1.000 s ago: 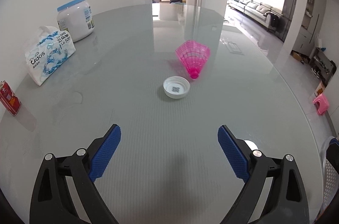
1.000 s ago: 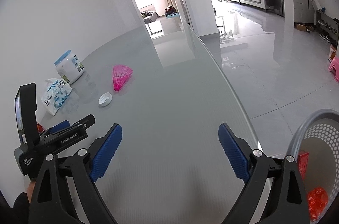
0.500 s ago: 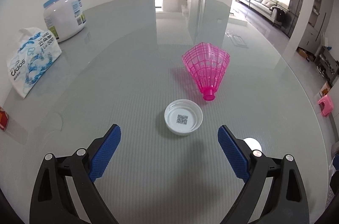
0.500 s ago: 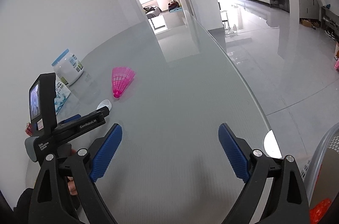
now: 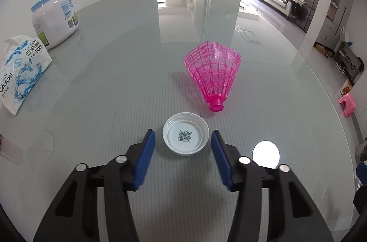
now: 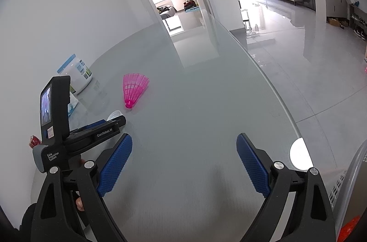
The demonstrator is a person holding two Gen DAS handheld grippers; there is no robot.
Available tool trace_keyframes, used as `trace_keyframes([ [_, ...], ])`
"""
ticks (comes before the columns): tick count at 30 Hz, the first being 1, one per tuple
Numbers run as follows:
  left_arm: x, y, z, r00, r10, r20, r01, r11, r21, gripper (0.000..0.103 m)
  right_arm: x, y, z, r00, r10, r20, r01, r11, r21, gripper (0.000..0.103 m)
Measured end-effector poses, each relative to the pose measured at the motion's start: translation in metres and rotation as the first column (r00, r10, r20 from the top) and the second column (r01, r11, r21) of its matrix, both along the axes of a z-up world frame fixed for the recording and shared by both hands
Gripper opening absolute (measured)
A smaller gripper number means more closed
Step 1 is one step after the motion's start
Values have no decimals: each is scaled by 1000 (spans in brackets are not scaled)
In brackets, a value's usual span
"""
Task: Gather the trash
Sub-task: 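Grasp the white bottle cap with the left tool while the right tool grasps the pink shuttlecock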
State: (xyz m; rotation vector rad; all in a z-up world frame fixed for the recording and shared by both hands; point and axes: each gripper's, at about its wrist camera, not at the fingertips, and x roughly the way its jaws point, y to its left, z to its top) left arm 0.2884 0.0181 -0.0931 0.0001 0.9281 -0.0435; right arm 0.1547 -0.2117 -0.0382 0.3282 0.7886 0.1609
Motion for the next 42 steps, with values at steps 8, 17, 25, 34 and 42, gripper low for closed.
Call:
trace_keyframes([
  [8,-4,10,7,999,-10,35,11,1000,-10,39,14,13,-2,1000,1,-15,-1,1000,-20,88],
  [17,3,53,30,984,101,145,-111,992,66,39,46,57,2,998,52,-27,-54,993,-101,88],
  [25,17,106,32,965,212,154,-224,972,65,39,87,104,-8,993,90,-77,-100,986,-137,88],
  [34,26,130,24,961,244,132,-255,964,75,39,132,143,-19,992,51,-115,-69,984,-164,88],
  [42,31,156,19,952,292,98,-296,955,35,39,159,167,-26,991,30,-132,-62,969,-238,87],
])
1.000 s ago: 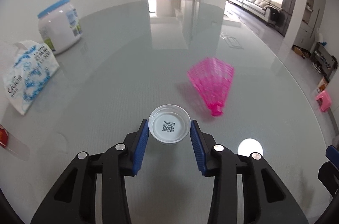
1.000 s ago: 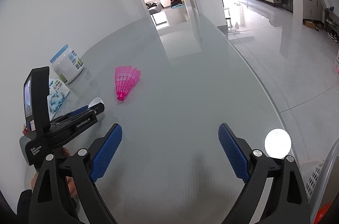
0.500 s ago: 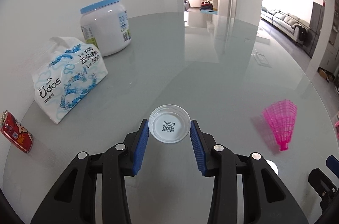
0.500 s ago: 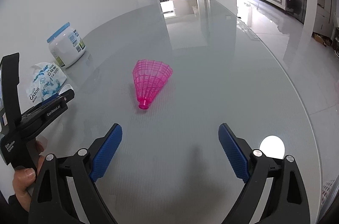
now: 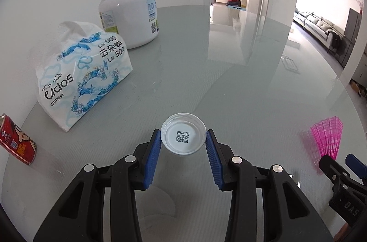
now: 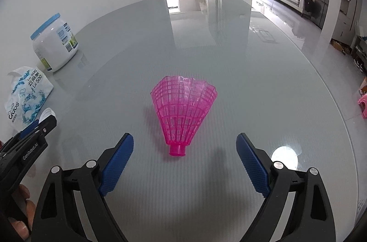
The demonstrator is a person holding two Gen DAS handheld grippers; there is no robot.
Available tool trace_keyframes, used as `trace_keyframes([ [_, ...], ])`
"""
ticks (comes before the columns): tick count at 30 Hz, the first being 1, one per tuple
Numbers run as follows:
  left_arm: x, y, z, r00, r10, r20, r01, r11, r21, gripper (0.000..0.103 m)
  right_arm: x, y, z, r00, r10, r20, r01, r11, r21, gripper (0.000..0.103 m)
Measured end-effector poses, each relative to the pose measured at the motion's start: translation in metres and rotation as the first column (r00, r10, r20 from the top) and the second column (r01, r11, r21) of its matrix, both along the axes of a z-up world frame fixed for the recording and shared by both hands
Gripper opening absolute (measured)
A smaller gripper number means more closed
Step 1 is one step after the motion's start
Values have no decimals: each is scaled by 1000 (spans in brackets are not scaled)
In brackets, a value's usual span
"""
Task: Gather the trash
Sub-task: 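Grasp the white bottle cap with the left tool while the right tool grasps the pink shuttlecock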
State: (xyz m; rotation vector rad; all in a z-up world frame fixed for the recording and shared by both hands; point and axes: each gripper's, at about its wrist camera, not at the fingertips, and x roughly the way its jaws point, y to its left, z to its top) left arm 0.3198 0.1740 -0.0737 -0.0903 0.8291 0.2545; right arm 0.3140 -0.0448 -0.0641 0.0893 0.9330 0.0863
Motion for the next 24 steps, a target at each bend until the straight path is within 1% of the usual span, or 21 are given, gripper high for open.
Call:
trace_keyframes([
  [3,1,5,0,1000,10,-2,-10,1000,-21,39,5,1,-3,1000,-10,-1,10,1000,-14,85],
  [5,1,7,-1,1000,13,-5,-13,1000,-28,39,8,5,-7,1000,-7,-14,6,999,-34,69],
  [7,1,7,-2,1000,11,-8,-11,999,-33,39,9,6,-9,1000,-4,-10,3,999,-48,61],
  [8,1,7,-2,1000,10,-8,-10,999,-35,39,8,7,-9,1000,-1,-3,1,999,-53,52],
  [9,2,7,-2,1000,9,-8,-10,999,-35,39,7,8,-9,1000,6,-2,-6,998,-57,48],
  [10,2,7,-2,1000,9,-7,-9,999,-34,39,6,8,-7,1000,10,3,-10,998,-63,39],
  [11,2,7,-1,1000,7,-7,-8,999,-34,39,6,8,-7,1000,15,5,-15,998,-59,37],
  [14,2,6,-1,1000,2,-4,-2,1000,-31,39,1,6,-4,1000,20,22,-19,999,-36,36],
  [17,3,4,0,1000,-3,-2,3,999,-32,39,-7,2,1,999,22,49,-19,999,-43,36],
  [24,-1,-5,4,999,-33,11,33,999,-22,39,-29,-19,12,996,-18,89,21,999,-32,36],
])
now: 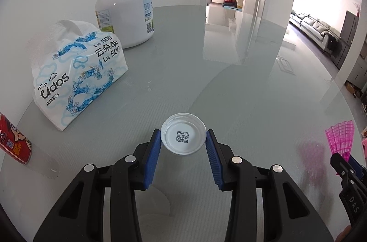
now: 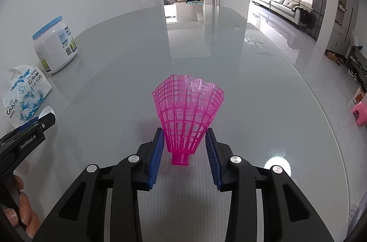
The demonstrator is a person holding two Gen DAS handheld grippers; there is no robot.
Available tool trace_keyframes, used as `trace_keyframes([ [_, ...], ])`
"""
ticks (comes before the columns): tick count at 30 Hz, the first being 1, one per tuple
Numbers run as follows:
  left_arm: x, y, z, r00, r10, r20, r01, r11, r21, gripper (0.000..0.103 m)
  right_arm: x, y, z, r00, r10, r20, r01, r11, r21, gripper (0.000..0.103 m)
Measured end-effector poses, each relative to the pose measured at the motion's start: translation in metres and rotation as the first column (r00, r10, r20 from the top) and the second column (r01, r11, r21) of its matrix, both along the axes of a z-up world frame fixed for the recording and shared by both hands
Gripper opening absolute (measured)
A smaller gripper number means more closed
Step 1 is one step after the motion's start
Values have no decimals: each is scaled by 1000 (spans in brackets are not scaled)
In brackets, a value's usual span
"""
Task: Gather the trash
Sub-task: 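Grasp the white bottle cap with the left tool while the right tool grasps the pink shuttlecock, then carry the bottle cap and shuttlecock over the basket and open both tools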
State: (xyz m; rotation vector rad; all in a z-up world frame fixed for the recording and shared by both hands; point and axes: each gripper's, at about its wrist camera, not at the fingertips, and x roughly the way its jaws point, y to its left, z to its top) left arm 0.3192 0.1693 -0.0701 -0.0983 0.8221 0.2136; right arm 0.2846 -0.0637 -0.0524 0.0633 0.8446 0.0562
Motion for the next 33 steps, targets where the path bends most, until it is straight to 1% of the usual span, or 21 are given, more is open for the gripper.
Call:
trace_keyframes([
  [7,-6,-20,9,998,-57,22,57,998,-6,39,-35,-34,9,997,-77,20,77,996,34,36],
  [10,-11,-33,16,995,-90,36,90,996,-13,39,-56,-51,17,993,-113,35,111,992,51,36],
  [13,-17,-47,22,992,-121,47,122,993,-6,39,-76,-66,24,988,-146,46,143,988,56,36],
  [16,-27,-64,32,985,-162,63,162,987,-7,39,-102,-85,31,983,-177,50,174,983,49,36],
  [20,-45,-94,45,969,-233,85,234,972,-10,39,-143,-118,47,969,-233,77,230,972,47,36],
  [22,-55,-113,52,956,-280,90,282,959,-6,39,-163,-135,53,961,-263,89,260,965,45,36],
  [25,-74,-139,67,930,-345,125,343,939,36,39,-198,-164,63,944,-314,106,311,949,45,36],
  [28,-93,-160,80,909,-389,152,386,921,50,39,-231,-191,70,929,-350,116,349,937,34,36],
  [33,-125,-205,99,862,-468,194,472,881,28,39,-279,-226,81,902,-410,134,410,911,27,36],
])
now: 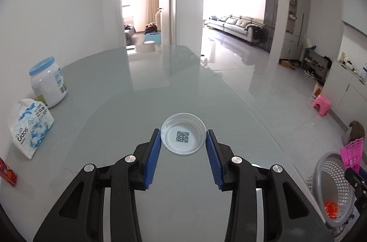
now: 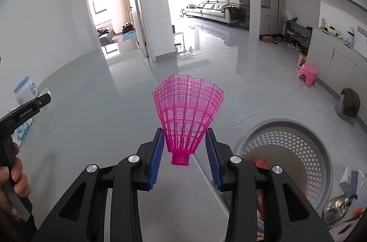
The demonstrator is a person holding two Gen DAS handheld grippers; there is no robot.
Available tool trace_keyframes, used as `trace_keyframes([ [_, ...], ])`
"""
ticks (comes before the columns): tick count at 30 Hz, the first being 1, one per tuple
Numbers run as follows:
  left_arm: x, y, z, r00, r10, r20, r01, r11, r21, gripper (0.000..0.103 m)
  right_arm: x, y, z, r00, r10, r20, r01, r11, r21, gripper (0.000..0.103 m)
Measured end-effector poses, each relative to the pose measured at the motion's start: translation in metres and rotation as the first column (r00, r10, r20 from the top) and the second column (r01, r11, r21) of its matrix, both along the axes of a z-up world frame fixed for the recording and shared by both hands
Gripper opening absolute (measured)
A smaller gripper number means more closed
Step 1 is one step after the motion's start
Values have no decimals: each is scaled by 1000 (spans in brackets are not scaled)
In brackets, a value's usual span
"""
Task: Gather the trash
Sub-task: 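Carry the bottle cap and shuttlecock over the basket and open both tools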
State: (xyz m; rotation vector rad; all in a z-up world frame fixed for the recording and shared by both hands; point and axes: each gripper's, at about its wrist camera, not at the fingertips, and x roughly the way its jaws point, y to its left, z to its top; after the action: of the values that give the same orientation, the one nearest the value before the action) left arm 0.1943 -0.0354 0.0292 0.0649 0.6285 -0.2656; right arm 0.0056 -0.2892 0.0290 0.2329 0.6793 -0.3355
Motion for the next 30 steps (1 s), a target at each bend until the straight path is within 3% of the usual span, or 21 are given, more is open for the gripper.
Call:
trace_keyframes([
  [7,-41,-79,22,986,-158,44,159,987,-13,39,-56,-48,15,995,-90,46,90,996,-1,36],
  [13,-77,-146,23,958,-286,34,286,958,-12,39,-106,-99,9,985,-166,44,166,986,16,36],
  [23,-119,-247,-9,896,-440,-56,442,897,24,39,-161,-163,-19,963,-268,1,268,961,66,36],
  [30,-132,-288,-35,861,-494,-120,501,864,40,39,-165,-189,-35,959,-281,-37,283,954,93,36],
])
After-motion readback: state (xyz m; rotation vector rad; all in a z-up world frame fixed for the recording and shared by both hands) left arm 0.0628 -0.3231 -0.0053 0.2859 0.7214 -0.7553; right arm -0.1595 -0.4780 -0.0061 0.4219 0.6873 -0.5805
